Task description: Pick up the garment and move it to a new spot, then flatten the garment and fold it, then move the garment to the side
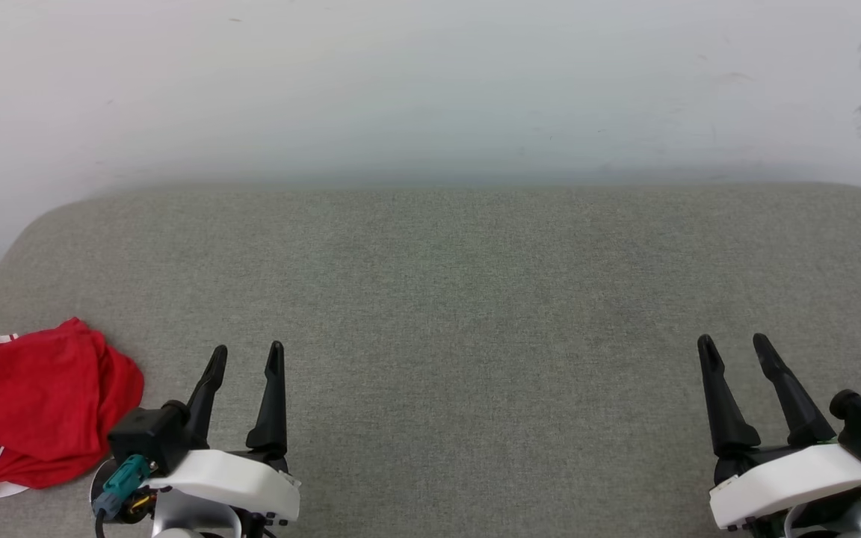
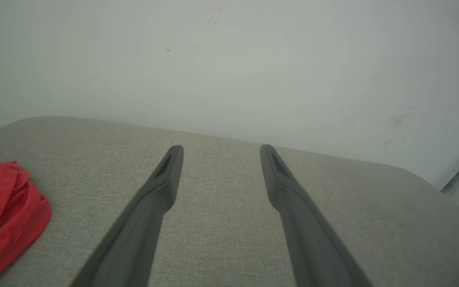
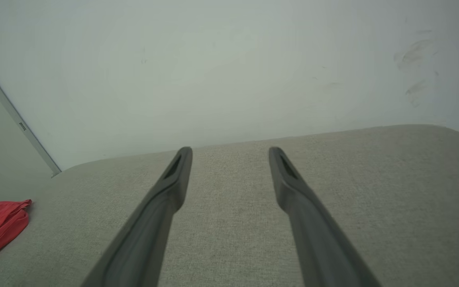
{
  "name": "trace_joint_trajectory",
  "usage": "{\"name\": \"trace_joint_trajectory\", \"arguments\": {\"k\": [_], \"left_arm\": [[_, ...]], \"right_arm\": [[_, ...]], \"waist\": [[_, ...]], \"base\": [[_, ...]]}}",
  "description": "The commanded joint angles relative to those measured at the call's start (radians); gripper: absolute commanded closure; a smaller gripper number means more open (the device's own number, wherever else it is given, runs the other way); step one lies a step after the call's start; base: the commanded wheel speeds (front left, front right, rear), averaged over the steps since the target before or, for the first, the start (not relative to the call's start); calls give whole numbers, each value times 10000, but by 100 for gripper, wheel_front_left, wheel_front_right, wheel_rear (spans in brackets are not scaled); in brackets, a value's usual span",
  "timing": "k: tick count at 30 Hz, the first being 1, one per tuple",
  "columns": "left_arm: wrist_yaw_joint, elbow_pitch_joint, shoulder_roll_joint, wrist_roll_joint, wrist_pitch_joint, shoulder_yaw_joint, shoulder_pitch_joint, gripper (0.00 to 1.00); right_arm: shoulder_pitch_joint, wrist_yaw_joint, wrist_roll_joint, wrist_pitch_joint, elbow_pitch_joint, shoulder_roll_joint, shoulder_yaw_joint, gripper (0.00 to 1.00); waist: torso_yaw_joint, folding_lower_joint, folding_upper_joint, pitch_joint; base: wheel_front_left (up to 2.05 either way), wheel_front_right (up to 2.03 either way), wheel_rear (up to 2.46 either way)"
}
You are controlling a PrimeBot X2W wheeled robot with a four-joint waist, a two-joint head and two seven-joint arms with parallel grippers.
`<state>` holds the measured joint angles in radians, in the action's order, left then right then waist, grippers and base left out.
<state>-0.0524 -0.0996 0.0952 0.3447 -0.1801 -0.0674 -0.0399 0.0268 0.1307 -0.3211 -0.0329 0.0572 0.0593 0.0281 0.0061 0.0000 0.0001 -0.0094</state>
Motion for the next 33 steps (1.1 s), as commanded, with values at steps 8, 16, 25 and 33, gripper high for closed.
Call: {"name": "trace_joint_trajectory", "arguments": {"k": [8, 16, 25, 33], "left_arm": [[-38, -63, 87, -716, -280, -16, 31, 0], [-143, -321, 18, -1070, -444, 81, 73, 0], [-425, -588, -138, -1313, -631, 257, -156, 0], [-486, -630, -188, -1665, -756, 565, -293, 0]], "right_arm": [[161, -1, 1038, -17, 285, -74, 113, 0], [263, -1, 1577, -63, 422, -94, 137, 0], [404, -1, 1935, -195, 555, -97, 318, 0], [362, -1, 2335, -272, 708, -95, 82, 0]], "waist": [[9, 0, -1, -4], [53, 0, -1, -14], [634, 0, -1, -25], [1499, 0, -1, 26]], "base": [[0, 0, 0], [0, 0, 0], [0, 0, 0], [0, 0, 0]]}}
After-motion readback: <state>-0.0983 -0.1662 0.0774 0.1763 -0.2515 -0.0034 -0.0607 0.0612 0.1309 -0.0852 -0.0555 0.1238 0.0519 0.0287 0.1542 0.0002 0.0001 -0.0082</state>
